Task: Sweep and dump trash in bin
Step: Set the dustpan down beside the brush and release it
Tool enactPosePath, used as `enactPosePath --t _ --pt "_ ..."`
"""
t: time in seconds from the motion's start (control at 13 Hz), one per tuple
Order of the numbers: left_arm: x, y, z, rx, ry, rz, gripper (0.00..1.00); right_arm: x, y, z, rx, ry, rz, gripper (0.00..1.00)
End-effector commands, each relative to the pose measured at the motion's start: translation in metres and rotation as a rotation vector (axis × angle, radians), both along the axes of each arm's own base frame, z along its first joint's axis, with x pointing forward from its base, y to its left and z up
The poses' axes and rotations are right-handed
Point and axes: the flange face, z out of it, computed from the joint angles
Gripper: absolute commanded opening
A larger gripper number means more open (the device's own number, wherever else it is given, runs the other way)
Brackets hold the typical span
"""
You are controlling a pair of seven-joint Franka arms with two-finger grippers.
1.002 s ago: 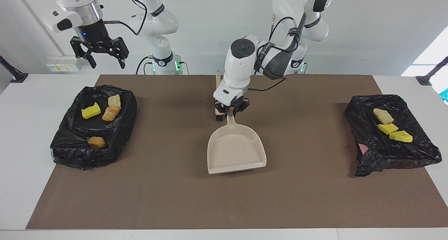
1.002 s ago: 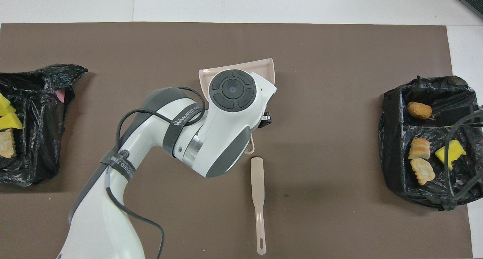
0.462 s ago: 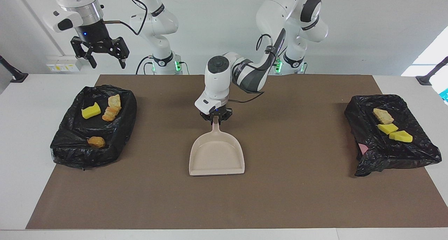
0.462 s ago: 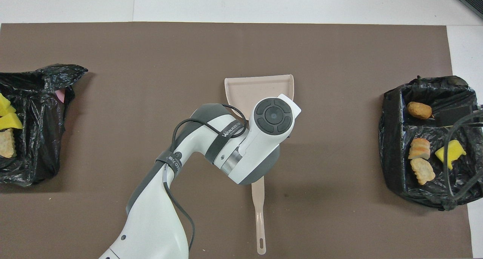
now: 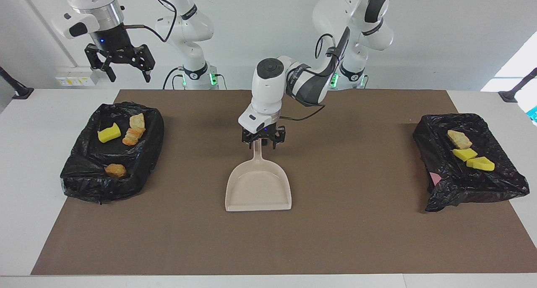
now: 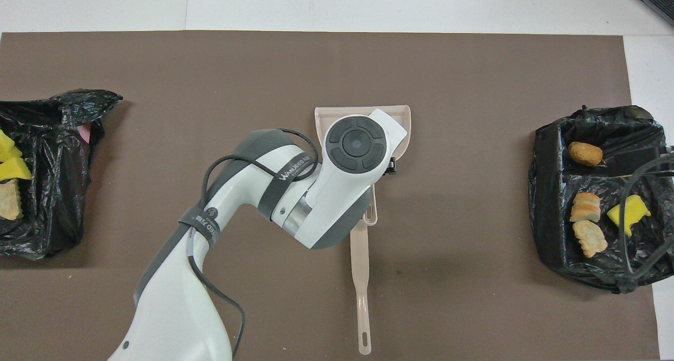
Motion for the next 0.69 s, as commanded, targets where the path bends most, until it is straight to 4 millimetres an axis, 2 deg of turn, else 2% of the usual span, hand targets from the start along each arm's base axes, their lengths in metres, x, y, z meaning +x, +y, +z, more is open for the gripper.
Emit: enactPosePath --t 0.0,0.15,0.31,0.62 --pt "0.027 0.06 0.025 0.028 0.007 0.031 1.0 -0.004 -0.001 0.001 0.019 -0.002 0.024 1.0" --pt "0.05 0.099 0.036 0.035 0.005 0.025 1.0 -0.004 -0.001 0.001 0.019 -0.002 0.024 1.0" --pt "0.071 0.149 0.051 0.046 0.009 0.002 1.0 -0.004 -0.001 0.001 0.019 -0.002 0.024 1.0" --pt "0.093 0.254 0.091 0.045 0.032 -0.094 1.0 -0.004 -0.001 0.001 0.019 -0.002 0.024 1.0"
